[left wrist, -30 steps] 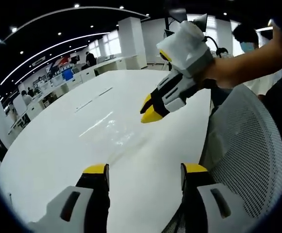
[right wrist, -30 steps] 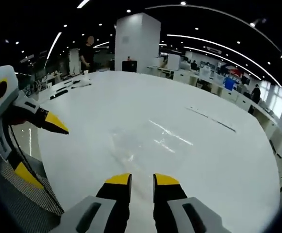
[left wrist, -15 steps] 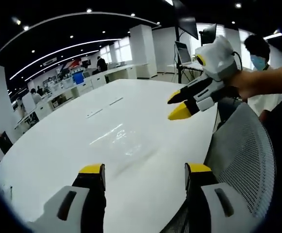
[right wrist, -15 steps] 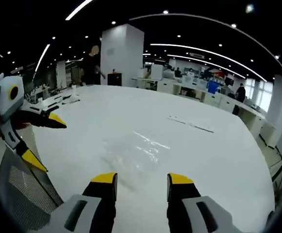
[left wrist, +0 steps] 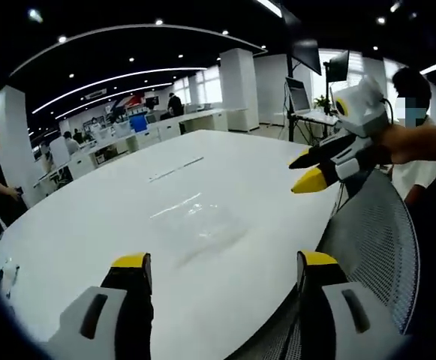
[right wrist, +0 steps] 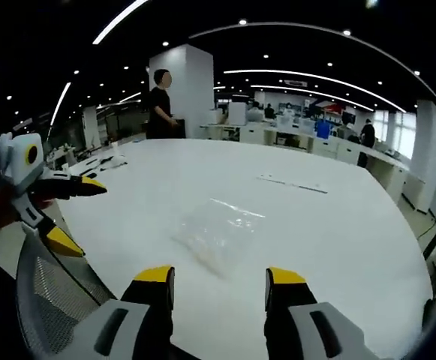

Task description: Open the resealable bag by pulling the two sides of the seal apart until the entire bag opening is separated and visibly accessible.

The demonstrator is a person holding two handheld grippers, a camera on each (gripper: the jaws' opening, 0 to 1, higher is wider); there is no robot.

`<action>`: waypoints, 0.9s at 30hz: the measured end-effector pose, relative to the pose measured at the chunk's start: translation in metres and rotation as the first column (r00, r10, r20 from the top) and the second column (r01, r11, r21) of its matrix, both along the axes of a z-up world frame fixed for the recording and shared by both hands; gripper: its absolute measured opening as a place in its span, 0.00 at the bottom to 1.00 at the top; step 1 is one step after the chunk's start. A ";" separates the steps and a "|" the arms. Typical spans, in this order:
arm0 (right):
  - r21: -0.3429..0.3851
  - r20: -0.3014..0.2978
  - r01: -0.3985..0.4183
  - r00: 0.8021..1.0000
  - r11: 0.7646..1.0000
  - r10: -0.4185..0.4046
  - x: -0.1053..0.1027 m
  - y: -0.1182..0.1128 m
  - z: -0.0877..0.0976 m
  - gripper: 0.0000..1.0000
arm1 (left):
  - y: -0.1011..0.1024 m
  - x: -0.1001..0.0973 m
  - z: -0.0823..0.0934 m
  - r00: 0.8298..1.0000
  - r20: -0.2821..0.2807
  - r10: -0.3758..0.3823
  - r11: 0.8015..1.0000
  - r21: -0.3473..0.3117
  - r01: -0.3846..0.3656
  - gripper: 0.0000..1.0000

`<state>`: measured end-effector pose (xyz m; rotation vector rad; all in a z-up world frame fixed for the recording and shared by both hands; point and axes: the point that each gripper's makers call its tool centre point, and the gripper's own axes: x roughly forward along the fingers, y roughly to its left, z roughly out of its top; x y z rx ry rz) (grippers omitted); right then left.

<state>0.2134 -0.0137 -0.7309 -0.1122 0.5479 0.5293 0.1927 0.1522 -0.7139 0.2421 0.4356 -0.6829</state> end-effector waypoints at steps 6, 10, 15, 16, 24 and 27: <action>0.059 -0.004 0.028 1.000 0.998 -0.028 -0.010 0.000 0.002 0.57 | 0.004 -0.002 0.002 0.999 0.014 0.032 0.999 -0.011 -0.032 0.92; 0.080 -0.014 0.030 0.999 0.996 -0.029 -0.018 0.005 0.002 0.78 | 0.012 -0.003 0.003 0.998 0.023 0.066 0.998 -0.016 -0.066 0.99; 0.110 -0.027 0.044 0.999 0.993 -0.041 -0.024 0.008 0.002 0.84 | 0.019 -0.006 0.000 0.995 0.004 0.101 0.994 -0.047 -0.100 0.99; 0.122 -0.045 0.064 0.997 0.990 -0.059 -0.026 0.008 -0.001 0.86 | 0.020 -0.007 -0.003 0.995 -0.007 0.102 0.994 -0.047 -0.103 0.99; 0.123 -0.098 0.097 0.992 0.988 -0.085 -0.035 0.008 -0.017 0.86 | 0.015 -0.015 -0.013 0.996 -0.047 0.069 0.995 -0.070 -0.072 0.99; 0.124 -0.106 0.102 0.990 0.987 -0.088 -0.037 0.009 -0.022 0.86 | 0.013 -0.017 -0.015 0.997 -0.048 0.052 0.996 -0.069 -0.056 0.99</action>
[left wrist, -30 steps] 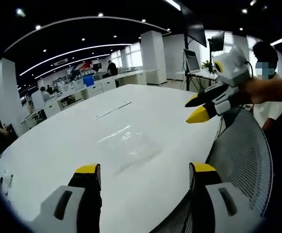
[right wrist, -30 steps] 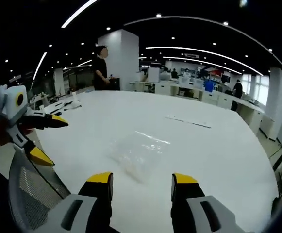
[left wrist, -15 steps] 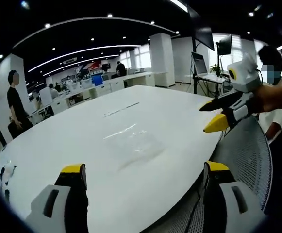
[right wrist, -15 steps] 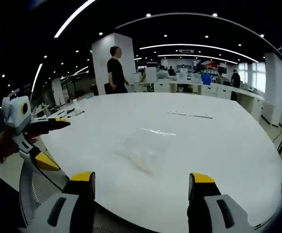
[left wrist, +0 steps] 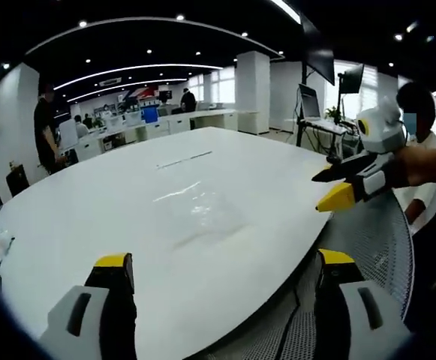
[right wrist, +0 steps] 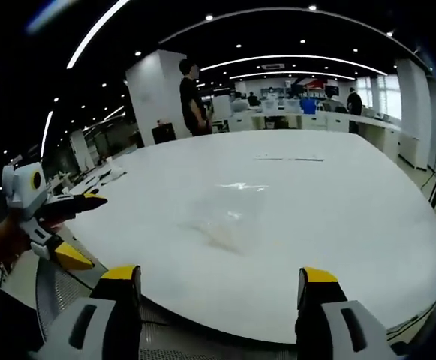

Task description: Open the resealable bag by pulling the two sides of the seal apart until the entire bag opening is separated and visibly accessible.

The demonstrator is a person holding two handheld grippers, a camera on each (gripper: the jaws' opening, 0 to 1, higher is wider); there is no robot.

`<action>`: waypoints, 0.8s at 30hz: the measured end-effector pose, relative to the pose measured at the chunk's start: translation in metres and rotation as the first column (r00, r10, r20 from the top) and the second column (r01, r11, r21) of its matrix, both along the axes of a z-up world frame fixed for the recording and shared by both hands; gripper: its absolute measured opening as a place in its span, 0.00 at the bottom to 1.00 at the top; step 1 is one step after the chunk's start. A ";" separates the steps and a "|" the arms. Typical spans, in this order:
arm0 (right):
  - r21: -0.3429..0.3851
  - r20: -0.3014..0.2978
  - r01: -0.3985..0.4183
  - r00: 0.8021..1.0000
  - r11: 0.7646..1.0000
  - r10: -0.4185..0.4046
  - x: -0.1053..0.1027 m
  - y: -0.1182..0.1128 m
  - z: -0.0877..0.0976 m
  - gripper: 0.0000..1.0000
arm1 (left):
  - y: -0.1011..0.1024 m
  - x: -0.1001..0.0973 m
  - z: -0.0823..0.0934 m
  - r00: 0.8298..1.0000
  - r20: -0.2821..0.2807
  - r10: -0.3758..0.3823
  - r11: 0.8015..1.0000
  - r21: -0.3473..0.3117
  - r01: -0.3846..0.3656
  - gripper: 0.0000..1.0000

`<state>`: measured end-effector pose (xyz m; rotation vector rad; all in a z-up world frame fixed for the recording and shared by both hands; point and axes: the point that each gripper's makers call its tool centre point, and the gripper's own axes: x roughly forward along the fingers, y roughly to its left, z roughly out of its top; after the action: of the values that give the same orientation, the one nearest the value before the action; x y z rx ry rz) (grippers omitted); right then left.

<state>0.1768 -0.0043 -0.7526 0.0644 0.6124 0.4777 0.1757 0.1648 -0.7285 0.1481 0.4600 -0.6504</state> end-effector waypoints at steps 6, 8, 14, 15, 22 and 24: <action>0.007 0.029 0.022 0.999 1.000 -0.023 0.001 -0.002 0.006 0.86 | 0.000 -0.001 0.008 1.000 0.015 0.000 1.000 -0.003 0.000 0.99; 0.011 0.046 0.029 0.999 1.000 -0.029 0.002 -0.003 0.011 0.87 | 0.001 0.000 0.013 1.000 0.027 0.012 1.000 -0.024 -0.011 0.99; 0.023 0.062 0.035 0.997 0.999 -0.037 0.005 -0.006 0.018 0.87 | 0.001 0.001 0.013 1.000 0.020 0.020 0.999 -0.026 -0.020 0.99; 0.024 0.062 0.033 0.997 0.999 -0.035 0.007 -0.006 0.019 0.87 | 0.000 0.001 0.013 1.000 0.015 0.017 0.999 -0.031 -0.016 0.99; 0.007 0.075 0.001 0.997 1.000 -0.002 0.015 -0.003 0.022 0.87 | 0.001 0.003 0.003 1.000 -0.009 0.021 0.999 -0.025 -0.021 0.99; 0.010 0.081 -0.001 0.997 1.000 0.000 0.016 -0.002 0.024 0.86 | 0.000 0.002 0.002 1.000 -0.013 0.019 0.999 -0.033 -0.020 0.99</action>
<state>0.1926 -0.0068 -0.7291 0.0539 0.5303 0.4820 0.1779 0.1652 -0.7268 0.1078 0.4620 -0.6399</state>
